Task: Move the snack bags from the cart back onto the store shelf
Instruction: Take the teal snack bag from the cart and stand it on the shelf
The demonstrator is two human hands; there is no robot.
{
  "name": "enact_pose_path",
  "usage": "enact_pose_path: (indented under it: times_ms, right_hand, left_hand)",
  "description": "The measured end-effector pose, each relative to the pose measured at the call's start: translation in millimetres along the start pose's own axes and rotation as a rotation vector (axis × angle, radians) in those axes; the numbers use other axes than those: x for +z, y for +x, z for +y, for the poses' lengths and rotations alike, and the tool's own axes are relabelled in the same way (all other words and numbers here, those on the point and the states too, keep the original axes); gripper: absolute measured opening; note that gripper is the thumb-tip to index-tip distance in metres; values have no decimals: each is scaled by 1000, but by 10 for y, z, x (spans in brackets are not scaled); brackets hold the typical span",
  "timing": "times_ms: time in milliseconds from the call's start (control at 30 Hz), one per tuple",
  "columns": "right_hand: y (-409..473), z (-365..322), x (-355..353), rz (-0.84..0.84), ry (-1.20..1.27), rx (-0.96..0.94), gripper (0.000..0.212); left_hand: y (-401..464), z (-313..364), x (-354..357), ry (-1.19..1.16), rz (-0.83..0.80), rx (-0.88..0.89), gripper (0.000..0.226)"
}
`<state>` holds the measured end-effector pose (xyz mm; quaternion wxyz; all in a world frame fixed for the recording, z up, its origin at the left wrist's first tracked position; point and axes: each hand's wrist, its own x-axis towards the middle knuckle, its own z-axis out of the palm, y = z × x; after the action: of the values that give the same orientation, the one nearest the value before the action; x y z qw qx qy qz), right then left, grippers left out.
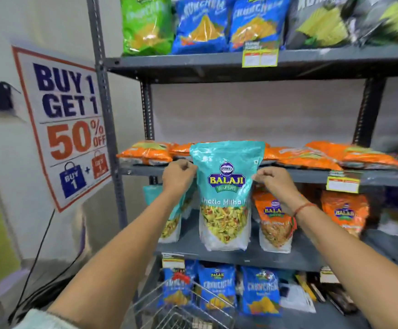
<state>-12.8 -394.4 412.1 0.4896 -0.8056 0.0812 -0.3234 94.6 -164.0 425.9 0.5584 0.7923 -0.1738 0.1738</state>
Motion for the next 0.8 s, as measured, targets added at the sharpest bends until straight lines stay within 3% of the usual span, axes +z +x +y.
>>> enact_pose_path:
  times_ms: [300,800]
  right_hand:
    - [64,300,104,9,-32,65,17]
    - [720,1859,775,-11,-159,211,16]
  left_hand:
    - [68,-282,269,8,-60,-67,34]
    - [449,-1552,1424,25,-98,-275,18]
